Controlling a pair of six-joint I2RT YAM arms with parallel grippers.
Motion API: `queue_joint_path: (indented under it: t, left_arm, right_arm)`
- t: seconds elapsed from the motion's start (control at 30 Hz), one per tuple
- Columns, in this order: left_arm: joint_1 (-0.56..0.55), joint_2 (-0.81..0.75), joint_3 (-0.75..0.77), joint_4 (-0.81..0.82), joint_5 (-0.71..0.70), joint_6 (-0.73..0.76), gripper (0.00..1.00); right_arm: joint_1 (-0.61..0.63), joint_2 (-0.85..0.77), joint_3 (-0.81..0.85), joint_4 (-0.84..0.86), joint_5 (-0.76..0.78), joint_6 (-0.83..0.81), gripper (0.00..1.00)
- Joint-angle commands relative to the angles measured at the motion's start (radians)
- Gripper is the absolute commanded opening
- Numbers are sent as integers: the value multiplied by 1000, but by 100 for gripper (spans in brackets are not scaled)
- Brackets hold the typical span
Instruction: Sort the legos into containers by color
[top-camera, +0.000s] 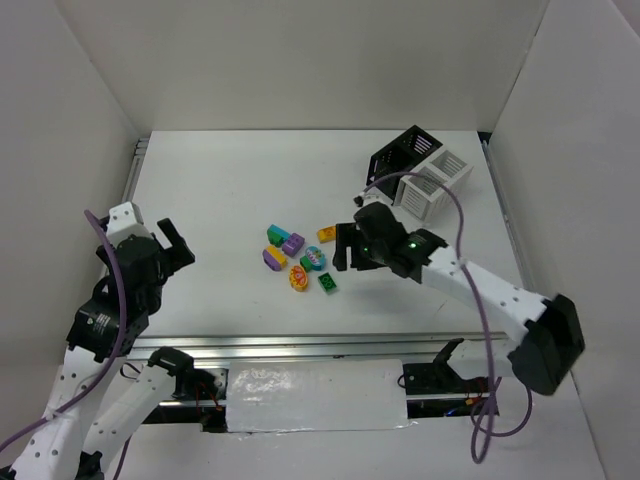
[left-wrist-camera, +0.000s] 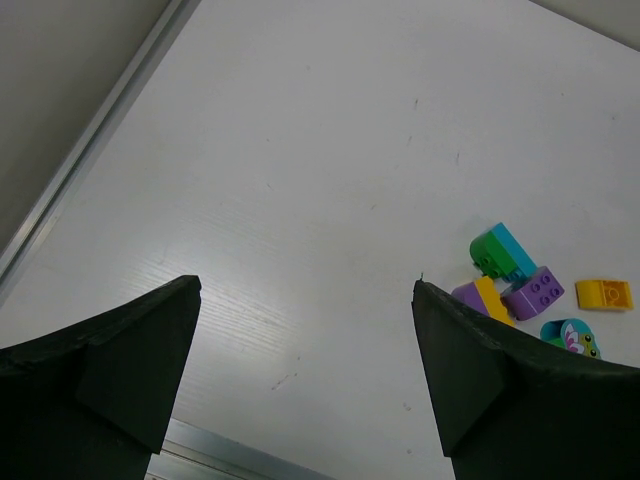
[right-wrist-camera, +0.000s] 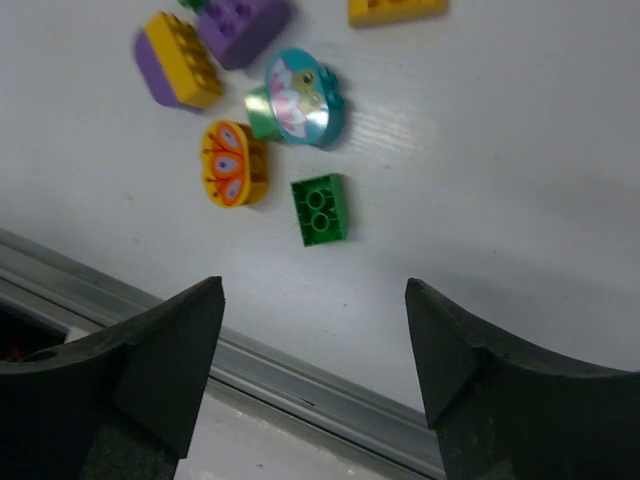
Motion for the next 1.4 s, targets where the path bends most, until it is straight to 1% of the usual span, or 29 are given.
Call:
queue_joint_path:
  t: [0.0, 0.07, 0.1, 0.13, 0.2, 0.3, 0.63, 0.8, 0.9, 1.0, 1.03, 1.1, 1.13, 1.17, 1.23, 1.37]
  left_arm:
    - [5, -24, 7, 45, 3, 11, 100]
    - [5, -28, 4, 50, 10, 13, 100]
    - [5, -28, 3, 51, 13, 16, 100]
    - [5, -27, 3, 51, 19, 16, 100]
    - [5, -22, 4, 54, 22, 18, 100]
    - [7, -15, 4, 56, 33, 22, 100]
    - [7, -4, 0, 67, 65, 38, 100]
    - [7, 2, 0, 68, 77, 44, 100]
    - [7, 2, -2, 71, 83, 45, 100]
    - [8, 1, -2, 71, 88, 48, 100]
    - [7, 4, 0, 73, 89, 48, 100]
    - [7, 5, -2, 73, 91, 48, 100]
    - [7, 4, -2, 73, 94, 50, 100]
    - [7, 4, -2, 73, 94, 50, 100]
    - [7, 4, -2, 73, 95, 50, 100]
    - [7, 4, 0, 76, 99, 53, 100]
  right_arm:
    - [27, 130, 23, 71, -23, 7, 78]
    - [56, 200, 7, 129, -43, 2, 74]
    - [69, 222, 7, 140, -39, 2, 73]
    - [81, 277, 13, 142, -33, -2, 72]
    - [110, 366, 44, 136, -23, -12, 71]
    - [129, 450, 70, 142, 9, -10, 72]
    - [129, 544, 78, 171, 75, -33, 74]
    - [130, 595, 86, 188, 59, -58, 73]
    - [127, 606, 81, 209, 59, -73, 71]
    - [130, 610, 84, 211, 82, -73, 56]
    - [129, 607, 81, 209, 95, -71, 44]
    - [130, 572, 57, 215, 99, -67, 30]
    - [130, 555, 46, 225, 107, -58, 14]
    - [130, 520, 37, 223, 113, -53, 6]
    - [132, 475, 9, 212, 122, -45, 5]
    - [124, 281, -29, 189, 170, -15, 4]
